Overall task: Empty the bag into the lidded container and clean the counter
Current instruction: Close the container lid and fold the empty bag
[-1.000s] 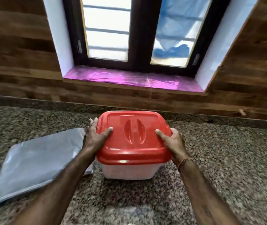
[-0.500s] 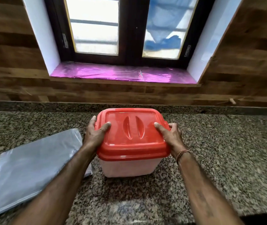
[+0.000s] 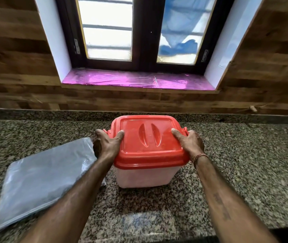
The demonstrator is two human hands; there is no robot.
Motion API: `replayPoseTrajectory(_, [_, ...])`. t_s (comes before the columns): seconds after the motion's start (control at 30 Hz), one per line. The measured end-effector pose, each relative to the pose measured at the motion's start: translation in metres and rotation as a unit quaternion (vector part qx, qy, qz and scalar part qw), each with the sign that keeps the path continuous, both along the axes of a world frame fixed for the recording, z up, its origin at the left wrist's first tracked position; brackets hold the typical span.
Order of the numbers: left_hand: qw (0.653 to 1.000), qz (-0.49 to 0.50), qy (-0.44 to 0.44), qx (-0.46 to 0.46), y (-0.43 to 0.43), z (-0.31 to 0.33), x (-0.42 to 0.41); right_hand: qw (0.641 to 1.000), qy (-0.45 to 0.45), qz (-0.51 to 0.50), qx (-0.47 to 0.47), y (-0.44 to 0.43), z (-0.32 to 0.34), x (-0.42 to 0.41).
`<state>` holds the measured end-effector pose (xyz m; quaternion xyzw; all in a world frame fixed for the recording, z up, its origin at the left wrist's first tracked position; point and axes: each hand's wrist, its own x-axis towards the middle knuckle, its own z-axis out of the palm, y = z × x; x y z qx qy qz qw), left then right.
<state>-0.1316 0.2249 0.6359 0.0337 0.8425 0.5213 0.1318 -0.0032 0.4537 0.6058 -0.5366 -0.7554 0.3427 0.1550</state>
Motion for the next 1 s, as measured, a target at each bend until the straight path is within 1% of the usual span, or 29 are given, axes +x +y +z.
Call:
replayPoseTrajectory(0.03, [1.000,-0.005,0.013,-0.007,0.001,-0.001,0.000,1.000,-0.008,0.007,0.015,-0.001,0.000,-0.001])
replayPoseTrajectory(0.1, [0.996,-0.017,0.082,-0.042,0.001,-0.005,-0.003,0.996,-0.052,0.016,0.066,-0.007,-0.001,-0.006])
replayPoseTrajectory(0.17, [0.990,-0.011,0.122,-0.071,0.003,-0.012,-0.005,0.989,-0.098,0.024,0.110,-0.012,-0.002,-0.011])
replayPoseTrajectory(0.27, [0.988,-0.011,0.136,-0.066,0.005,-0.017,-0.005,0.981,-0.125,0.053,0.139,-0.020,0.001,-0.015])
replayPoseTrajectory(0.37, [0.990,-0.023,0.126,-0.057,0.004,-0.019,-0.007,0.981,-0.125,0.081,0.125,-0.019,0.005,-0.013])
replayPoseTrajectory(0.43, [0.996,-0.035,0.085,-0.017,0.000,-0.024,-0.010,0.987,-0.079,0.121,0.070,-0.014,0.009,-0.003])
replayPoseTrajectory(0.47, [0.998,-0.032,0.045,0.020,-0.002,-0.027,-0.011,0.991,-0.019,0.133,0.006,-0.009,0.009,0.004])
replayPoseTrajectory(0.5, [0.998,-0.019,-0.002,0.060,-0.005,-0.032,-0.013,0.986,0.061,0.132,-0.083,-0.006,0.008,0.012])
replayPoseTrajectory(0.53, [0.995,-0.001,-0.038,0.089,-0.006,-0.038,-0.014,0.972,0.127,0.118,-0.158,-0.004,0.007,0.018])
replayPoseTrajectory(0.57, [0.992,0.018,-0.067,0.107,-0.009,-0.042,-0.014,0.959,0.169,0.102,-0.205,-0.005,0.004,0.024])
replayPoseTrajectory(0.6, [0.989,0.038,-0.083,0.119,-0.006,-0.044,-0.015,0.954,0.184,0.090,-0.218,0.000,-0.001,0.025])
replayPoseTrajectory(0.67, [0.982,0.057,-0.106,0.142,-0.001,-0.043,-0.019,0.958,0.190,0.070,-0.201,0.003,-0.006,0.019])
replayPoseTrajectory(0.77, [0.977,0.054,-0.116,0.168,0.021,-0.035,-0.047,0.955,0.215,0.047,-0.199,0.027,-0.007,-0.003])
replayPoseTrajectory(0.93, [0.988,0.038,-0.061,0.139,0.071,-0.023,-0.094,0.958,0.223,0.064,-0.169,0.083,0.003,-0.054])
replayPoseTrajectory(1.0, [0.990,0.038,-0.054,0.121,0.092,-0.021,-0.112,0.959,0.218,0.073,-0.164,0.105,0.008,-0.077])
